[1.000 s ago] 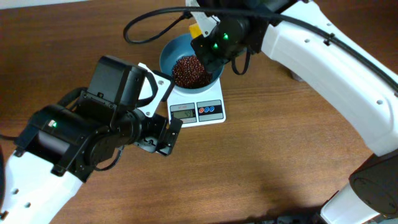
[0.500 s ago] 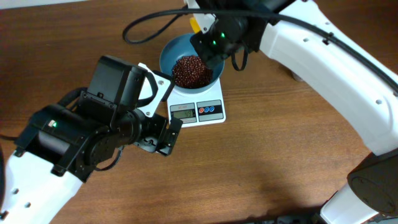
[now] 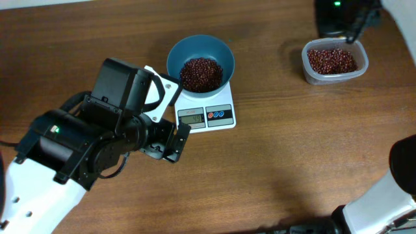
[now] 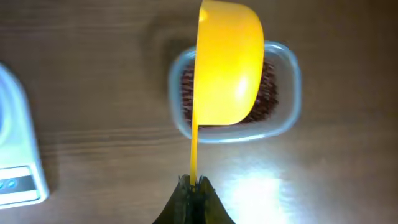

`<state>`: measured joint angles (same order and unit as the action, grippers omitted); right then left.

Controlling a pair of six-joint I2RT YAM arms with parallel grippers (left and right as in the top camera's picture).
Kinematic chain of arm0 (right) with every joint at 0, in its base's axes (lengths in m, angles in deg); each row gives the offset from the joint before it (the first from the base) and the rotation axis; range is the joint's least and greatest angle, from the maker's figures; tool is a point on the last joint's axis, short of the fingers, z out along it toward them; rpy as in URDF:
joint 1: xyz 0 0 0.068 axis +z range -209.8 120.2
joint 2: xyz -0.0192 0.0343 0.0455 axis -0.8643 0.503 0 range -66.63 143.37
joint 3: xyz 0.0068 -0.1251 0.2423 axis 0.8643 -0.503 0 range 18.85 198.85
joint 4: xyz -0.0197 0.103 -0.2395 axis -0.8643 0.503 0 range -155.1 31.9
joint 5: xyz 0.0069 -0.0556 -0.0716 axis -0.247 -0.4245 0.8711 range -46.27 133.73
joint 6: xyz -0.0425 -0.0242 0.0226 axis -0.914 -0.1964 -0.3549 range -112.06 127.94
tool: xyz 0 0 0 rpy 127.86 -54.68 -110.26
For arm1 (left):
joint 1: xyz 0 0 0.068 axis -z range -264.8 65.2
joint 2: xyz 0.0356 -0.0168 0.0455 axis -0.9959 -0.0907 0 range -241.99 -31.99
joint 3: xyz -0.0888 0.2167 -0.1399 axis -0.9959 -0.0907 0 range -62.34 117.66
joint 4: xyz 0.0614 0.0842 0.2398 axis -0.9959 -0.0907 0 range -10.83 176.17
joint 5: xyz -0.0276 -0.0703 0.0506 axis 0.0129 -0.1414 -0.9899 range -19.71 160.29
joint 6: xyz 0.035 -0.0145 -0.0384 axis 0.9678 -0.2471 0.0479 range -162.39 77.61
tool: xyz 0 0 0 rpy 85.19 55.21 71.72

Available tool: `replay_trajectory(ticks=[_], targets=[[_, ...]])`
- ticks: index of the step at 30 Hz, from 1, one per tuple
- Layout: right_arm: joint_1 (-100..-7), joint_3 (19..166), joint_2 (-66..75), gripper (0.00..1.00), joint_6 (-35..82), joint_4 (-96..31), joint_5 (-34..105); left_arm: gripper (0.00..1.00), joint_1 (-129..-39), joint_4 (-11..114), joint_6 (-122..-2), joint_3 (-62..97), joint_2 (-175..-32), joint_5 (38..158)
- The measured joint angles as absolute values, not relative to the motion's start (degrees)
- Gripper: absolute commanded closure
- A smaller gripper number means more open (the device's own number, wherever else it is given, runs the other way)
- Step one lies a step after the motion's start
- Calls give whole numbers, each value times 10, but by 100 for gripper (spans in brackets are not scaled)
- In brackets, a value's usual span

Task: Scoop item into bowl and weigh 50g on scale
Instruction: 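Move the empty scoop back into the bean tub with the right gripper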

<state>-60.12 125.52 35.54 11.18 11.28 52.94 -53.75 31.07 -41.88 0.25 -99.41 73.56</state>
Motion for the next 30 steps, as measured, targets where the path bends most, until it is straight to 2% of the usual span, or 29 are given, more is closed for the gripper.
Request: replay_trajectory(ticks=[2, 14, 22, 30], targets=[[-641, 1235, 354, 96, 112, 112, 531, 1, -537, 311, -419, 2, -994, 735], [-657, 1052, 347, 96, 112, 20, 486, 1, -537, 311, -419, 2, -995, 736], [-657, 1035, 347, 96, 112, -43, 477, 1, -537, 311, -419, 2, -995, 736], [-657, 1035, 354, 96, 112, -52, 475, 1, -537, 311, -419, 2, -995, 736]])
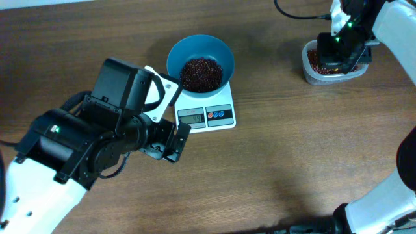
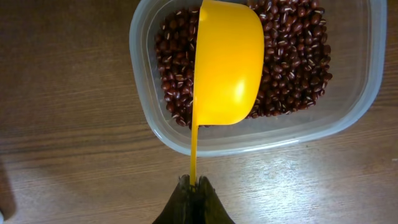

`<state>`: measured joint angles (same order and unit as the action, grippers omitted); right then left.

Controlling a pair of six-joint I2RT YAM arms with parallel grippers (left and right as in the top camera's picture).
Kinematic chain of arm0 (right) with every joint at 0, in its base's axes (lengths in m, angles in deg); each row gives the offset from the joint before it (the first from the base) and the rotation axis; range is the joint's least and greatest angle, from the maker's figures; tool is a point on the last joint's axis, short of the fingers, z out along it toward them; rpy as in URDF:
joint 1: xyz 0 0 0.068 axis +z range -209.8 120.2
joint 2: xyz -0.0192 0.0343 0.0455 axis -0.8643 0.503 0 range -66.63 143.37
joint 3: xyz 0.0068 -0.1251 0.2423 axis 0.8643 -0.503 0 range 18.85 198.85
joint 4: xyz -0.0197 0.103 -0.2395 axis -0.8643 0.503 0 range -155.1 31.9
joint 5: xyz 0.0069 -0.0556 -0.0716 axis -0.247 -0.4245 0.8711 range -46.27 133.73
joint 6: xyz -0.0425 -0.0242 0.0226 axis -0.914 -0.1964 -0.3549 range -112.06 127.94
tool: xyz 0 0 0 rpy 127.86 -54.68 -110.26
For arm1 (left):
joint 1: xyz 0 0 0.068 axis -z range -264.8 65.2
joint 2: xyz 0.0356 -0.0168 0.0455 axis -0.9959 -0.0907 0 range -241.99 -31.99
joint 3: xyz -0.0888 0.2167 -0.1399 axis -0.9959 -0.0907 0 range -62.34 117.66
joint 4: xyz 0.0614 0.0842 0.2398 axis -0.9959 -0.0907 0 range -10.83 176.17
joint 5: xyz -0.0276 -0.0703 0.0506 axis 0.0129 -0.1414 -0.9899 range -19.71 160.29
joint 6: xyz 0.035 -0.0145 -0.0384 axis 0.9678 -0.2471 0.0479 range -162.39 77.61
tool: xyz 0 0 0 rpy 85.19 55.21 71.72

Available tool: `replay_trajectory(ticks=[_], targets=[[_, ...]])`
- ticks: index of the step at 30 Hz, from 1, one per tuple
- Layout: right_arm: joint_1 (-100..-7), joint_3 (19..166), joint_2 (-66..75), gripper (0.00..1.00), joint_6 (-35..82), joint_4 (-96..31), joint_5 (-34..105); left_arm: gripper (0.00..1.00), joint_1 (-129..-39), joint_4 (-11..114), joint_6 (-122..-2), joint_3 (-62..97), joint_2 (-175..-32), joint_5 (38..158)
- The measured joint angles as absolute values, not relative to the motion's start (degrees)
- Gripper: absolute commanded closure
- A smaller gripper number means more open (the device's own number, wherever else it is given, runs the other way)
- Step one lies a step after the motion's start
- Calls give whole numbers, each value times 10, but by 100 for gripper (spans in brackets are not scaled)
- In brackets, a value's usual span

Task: Scoop item into bowl and weigh 50g on scale
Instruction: 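Move the empty scoop back into the bean tub with the right gripper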

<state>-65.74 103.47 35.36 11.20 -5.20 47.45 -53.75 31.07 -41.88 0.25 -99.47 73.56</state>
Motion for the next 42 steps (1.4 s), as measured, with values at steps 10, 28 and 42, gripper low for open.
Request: replay_trajectory(ticks=[10, 28, 42], targets=[[-657, 1034, 376, 96, 112, -56, 475, 1, -537, 311, -419, 2, -995, 736], [-657, 1033, 381, 96, 152, -56, 436, 1, -537, 311, -419, 2, -995, 736], [-713, 1033, 381, 96, 141, -44, 386, 1, -537, 311, -419, 2, -995, 736]])
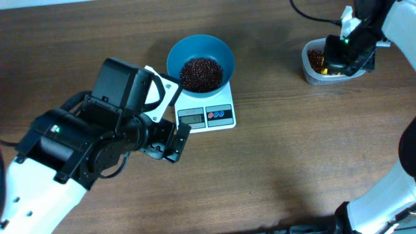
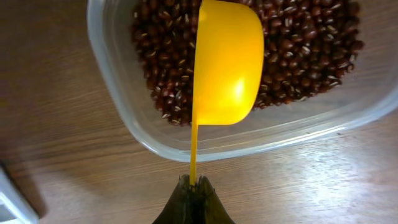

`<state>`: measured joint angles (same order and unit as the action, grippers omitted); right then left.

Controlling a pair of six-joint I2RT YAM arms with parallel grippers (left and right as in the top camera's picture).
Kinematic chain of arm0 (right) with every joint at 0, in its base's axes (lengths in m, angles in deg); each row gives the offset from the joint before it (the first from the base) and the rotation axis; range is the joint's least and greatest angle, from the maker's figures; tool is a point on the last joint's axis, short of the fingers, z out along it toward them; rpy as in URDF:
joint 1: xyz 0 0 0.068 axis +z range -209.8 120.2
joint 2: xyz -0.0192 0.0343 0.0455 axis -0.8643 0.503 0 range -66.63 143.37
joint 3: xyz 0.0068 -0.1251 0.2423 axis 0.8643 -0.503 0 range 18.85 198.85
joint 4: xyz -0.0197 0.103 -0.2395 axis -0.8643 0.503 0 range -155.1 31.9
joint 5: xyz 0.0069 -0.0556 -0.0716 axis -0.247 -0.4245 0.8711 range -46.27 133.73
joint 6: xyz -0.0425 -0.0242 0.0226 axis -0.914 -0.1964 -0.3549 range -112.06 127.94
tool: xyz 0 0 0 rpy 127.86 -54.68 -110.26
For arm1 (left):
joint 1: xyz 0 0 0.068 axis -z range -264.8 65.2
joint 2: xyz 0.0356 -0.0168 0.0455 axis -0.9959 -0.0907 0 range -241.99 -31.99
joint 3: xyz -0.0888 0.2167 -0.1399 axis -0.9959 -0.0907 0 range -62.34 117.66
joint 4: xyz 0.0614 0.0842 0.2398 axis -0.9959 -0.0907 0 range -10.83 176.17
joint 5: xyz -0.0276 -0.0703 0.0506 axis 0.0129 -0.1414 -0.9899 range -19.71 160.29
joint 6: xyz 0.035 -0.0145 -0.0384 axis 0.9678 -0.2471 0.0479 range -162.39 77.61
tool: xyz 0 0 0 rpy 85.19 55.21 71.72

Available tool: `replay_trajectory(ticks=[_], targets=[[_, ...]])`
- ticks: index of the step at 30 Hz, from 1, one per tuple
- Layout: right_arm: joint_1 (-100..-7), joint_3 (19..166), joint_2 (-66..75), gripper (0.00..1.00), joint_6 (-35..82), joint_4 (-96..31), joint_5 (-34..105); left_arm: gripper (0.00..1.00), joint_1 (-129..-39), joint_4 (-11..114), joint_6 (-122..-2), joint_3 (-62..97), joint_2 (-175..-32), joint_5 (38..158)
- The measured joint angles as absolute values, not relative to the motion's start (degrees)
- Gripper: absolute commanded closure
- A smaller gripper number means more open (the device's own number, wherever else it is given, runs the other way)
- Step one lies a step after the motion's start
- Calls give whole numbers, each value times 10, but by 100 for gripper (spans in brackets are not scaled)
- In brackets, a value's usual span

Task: Scoop item into bowl and weigh 50g on scale
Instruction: 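Move the empty scoop back into the bean tub with the right gripper, then lift a few beans in the yellow scoop and carry toward teal bowl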

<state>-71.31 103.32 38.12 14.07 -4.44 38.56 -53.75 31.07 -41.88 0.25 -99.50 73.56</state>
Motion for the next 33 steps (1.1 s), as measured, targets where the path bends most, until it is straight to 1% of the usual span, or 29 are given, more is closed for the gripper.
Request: replay_trajectory(ticks=[4, 10, 18, 22, 27, 30, 33], targets=[[-746, 1033, 381, 96, 121, -44, 313, 1, -537, 311, -419, 2, -995, 736], [-798, 1033, 381, 96, 103, -43, 255, 1, -537, 311, -419, 2, -995, 736], [-824, 1033, 355, 96, 72, -43, 177, 1, -537, 311, -419, 2, -995, 735], [-824, 1033, 335, 96, 71, -43, 130, 1, -537, 311, -419, 2, -995, 736], [-819, 1033, 327, 96, 70, -44, 37, 1, -537, 311, -419, 2, -995, 736], [-787, 1033, 326, 96, 71, -47, 2, 1, -537, 311, -419, 2, -995, 736], [-722, 1033, 326, 96, 80, -75, -11, 1, -537, 311, -419, 2, -995, 736]])
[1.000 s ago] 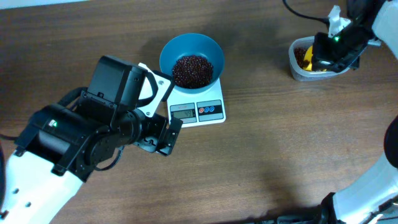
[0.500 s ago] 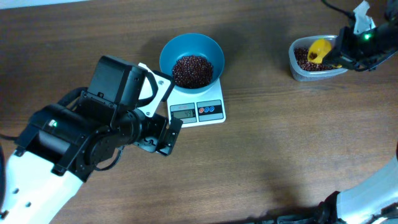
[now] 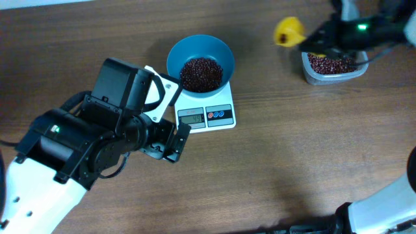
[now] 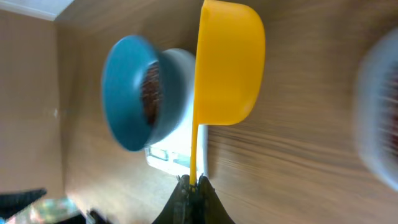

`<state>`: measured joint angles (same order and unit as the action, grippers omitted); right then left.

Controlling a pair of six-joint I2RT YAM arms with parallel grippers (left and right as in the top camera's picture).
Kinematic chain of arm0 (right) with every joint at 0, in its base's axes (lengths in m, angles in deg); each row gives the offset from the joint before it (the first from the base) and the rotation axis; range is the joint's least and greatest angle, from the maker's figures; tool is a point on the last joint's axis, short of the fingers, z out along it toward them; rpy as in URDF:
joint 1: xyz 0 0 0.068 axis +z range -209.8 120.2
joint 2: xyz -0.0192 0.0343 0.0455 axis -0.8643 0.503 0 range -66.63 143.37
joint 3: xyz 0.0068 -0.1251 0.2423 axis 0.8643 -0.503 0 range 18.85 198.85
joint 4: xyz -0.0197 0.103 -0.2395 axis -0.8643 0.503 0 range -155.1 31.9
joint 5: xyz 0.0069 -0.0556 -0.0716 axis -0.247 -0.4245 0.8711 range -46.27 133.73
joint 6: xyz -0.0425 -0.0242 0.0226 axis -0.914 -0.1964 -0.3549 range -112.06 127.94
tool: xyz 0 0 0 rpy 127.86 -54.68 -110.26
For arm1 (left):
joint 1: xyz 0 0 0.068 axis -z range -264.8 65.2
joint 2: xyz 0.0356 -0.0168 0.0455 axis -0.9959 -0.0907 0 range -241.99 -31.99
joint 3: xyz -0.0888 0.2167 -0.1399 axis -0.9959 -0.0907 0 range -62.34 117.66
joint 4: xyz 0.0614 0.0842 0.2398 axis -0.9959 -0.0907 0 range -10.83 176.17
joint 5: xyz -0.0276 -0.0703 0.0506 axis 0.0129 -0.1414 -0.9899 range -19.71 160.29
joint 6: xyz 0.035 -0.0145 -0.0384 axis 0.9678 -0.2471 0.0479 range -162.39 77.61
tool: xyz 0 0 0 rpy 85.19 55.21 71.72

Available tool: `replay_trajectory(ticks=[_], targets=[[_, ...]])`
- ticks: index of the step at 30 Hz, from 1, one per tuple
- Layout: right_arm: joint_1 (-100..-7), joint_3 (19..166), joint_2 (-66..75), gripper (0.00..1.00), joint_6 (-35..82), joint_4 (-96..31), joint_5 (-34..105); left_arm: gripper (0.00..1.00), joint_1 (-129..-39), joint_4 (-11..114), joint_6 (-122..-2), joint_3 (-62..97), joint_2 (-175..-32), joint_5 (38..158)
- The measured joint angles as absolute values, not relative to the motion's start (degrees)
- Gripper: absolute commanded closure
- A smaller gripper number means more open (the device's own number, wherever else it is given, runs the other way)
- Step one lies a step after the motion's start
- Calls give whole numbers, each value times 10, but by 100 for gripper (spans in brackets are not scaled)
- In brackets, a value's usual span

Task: Scoop item into bowl and weigh 50g on scale
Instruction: 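Lift a few beans in the yellow scoop and carry toward teal bowl, then tip the yellow scoop over the teal bowl to add beans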

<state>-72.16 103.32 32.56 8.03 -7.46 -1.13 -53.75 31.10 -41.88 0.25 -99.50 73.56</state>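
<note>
A blue bowl (image 3: 200, 63) holding red beans (image 3: 200, 73) stands on a white scale (image 3: 207, 112); both also show blurred in the right wrist view, bowl (image 4: 134, 93) and scale (image 4: 177, 155). My right gripper (image 4: 194, 182) is shut on the thin handle of a yellow scoop (image 4: 229, 62), which hangs in the air left of the clear bean container (image 3: 334, 64), seen from overhead as scoop (image 3: 288, 30). The scoop's inside is hidden. My left gripper (image 3: 170, 146) rests low beside the scale's left front; its fingers are not clear enough to read.
The left arm's bulky black body (image 3: 97, 146) fills the table's left side, close to the scale. The clear container sits at the far right rear. Open wooden tabletop (image 3: 292, 149) lies between scale and container.
My right gripper with the yellow scoop was down in the bean container; now it is raised and left of the container, turned toward the blue bowl. The left arm has not moved.
The scoop first hung above the container, held by my right gripper. It then stood lower, over the beans, and later deeper in the container. Now it is out of the container and toward the bowl. Bowl, scale and left arm stayed put.
</note>
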Motion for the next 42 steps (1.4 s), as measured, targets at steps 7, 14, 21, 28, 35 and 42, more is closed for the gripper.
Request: replay_trajectory(ticks=[7, 14, 21, 28, 35, 42], targets=[[-563, 1033, 325, 96, 100, -179, -14, 1, -537, 311, -419, 2, -995, 736], [-467, 1033, 325, 96, 88, -211, 111, 1, -537, 311, -419, 2, -995, 736], [-404, 1039, 325, 96, 74, -209, 260, 1, -537, 311, -417, 2, -995, 736], [-361, 1071, 323, 96, 64, -193, 363, 1, -537, 311, -417, 2, -995, 736], [-358, 1072, 323, 96, 57, -181, 389, 1, -537, 311, -417, 2, -995, 736], [-344, 1105, 320, 96, 57, -138, 395, 1, -537, 311, -417, 2, -995, 736]])
